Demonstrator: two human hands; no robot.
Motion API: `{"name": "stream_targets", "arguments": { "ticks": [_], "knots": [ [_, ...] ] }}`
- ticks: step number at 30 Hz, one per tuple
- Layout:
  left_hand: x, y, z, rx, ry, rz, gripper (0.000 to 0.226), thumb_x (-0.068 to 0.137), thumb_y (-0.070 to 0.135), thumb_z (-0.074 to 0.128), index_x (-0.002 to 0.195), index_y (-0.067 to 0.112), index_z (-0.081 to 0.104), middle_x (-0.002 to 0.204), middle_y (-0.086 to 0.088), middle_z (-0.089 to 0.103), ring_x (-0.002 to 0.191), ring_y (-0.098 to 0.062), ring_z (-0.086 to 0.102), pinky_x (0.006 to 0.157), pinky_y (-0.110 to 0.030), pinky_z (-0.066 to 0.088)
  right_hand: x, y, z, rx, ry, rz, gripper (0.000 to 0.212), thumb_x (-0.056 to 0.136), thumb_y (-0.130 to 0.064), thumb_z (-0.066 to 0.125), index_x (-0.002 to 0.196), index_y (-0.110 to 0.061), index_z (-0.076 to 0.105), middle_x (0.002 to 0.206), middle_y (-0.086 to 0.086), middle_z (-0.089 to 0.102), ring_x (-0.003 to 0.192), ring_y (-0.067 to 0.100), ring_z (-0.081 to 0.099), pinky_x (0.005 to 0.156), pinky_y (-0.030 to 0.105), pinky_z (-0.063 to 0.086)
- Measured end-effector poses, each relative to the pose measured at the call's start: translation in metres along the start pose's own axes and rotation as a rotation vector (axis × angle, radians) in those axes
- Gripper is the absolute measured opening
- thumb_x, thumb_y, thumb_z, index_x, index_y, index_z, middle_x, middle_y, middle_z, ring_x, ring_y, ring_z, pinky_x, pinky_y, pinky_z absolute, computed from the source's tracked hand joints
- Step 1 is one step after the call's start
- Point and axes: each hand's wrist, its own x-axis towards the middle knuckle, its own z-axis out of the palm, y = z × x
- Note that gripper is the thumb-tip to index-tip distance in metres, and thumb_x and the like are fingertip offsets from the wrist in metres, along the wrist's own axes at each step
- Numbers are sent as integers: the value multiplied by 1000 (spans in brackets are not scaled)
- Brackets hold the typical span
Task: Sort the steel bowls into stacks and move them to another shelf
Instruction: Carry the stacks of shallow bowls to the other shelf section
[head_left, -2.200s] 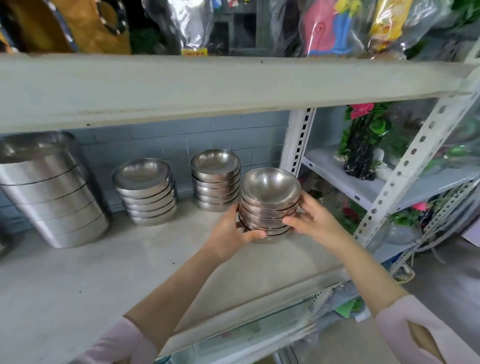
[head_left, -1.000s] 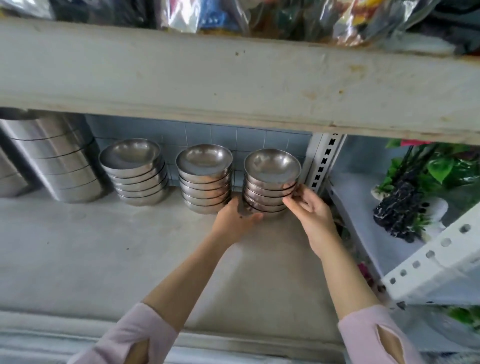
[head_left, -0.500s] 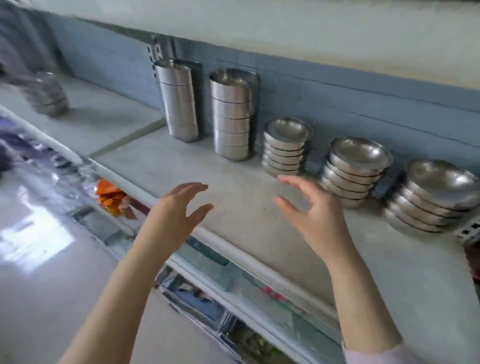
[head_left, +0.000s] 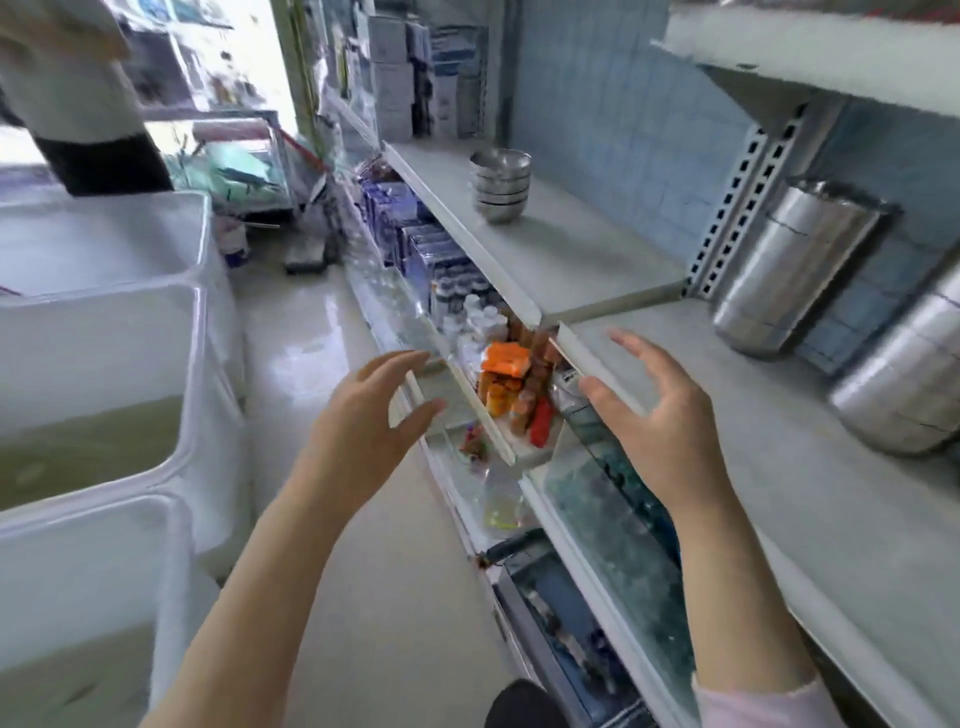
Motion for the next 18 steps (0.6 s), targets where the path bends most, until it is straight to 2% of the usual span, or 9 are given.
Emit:
{"name": "stream_targets", "arguments": {
  "ticks": [4, 7, 9, 11, 12, 15, 18],
  "knots": [
    [41, -29, -8, 12, 18, -18, 51, 88, 30, 69, 136, 23, 54, 138, 6, 54, 125, -14, 51, 99, -14, 28, 48, 1, 39, -17, -32, -19, 52, 89, -29, 70, 137, -24, 53, 131, -22, 47, 123, -9, 39, 98, -2, 24],
    [85, -51, -2, -5, 2, -25, 52, 89, 32, 68, 138, 26, 51, 139, 8, 52, 126, -11, 49, 97, -10, 26, 89, 12, 69, -19, -32, -18, 53, 90, -30, 69, 139, -23, 52, 133, -22, 45, 125, -10, 37, 97, -6, 22],
    [122, -66, 6, -13, -8, -24, 53, 89, 33, 68, 138, 29, 50, 138, 11, 52, 126, -8, 48, 95, -1, 23, 122, 23, 88, -6, -43, -1, 54, 90, -31, 68, 140, -24, 50, 134, -23, 44, 125, -12, 34, 96, -7, 22],
    [162, -77, 14, -20, -18, -21, 53, 89, 34, 67, 139, 30, 49, 136, 15, 51, 123, -3, 47, 89, 8, 20, 159, 36, 104, 13, -55, 14, 55, 90, -33, 68, 141, -27, 49, 135, -24, 43, 126, -11, 34, 99, 0, 24],
    [183, -81, 19, -26, -24, -26, 54, 89, 34, 67, 139, 31, 49, 136, 14, 50, 122, -1, 46, 89, 6, 21, 180, 42, 110, 22, -53, 22, 55, 90, -33, 67, 141, -27, 49, 135, -24, 44, 126, -10, 35, 100, 4, 26],
    [242, -92, 33, -55, -66, -43, 55, 89, 38, 65, 141, 33, 45, 142, 12, 49, 127, -7, 47, 95, -10, 27, 241, 57, 126, 39, -8, 66, 54, 91, -32, 66, 142, -27, 49, 138, -21, 45, 125, -4, 39, 103, 14, 29],
    [292, -103, 41, -85, -78, -48, 57, 89, 38, 64, 141, 36, 43, 144, 10, 47, 128, -9, 46, 95, -15, 30, 296, 70, 147, 91, -8, 81, 55, 92, -31, 65, 144, -26, 46, 143, -16, 49, 130, -2, 42, 111, 24, 33]
  ]
}}
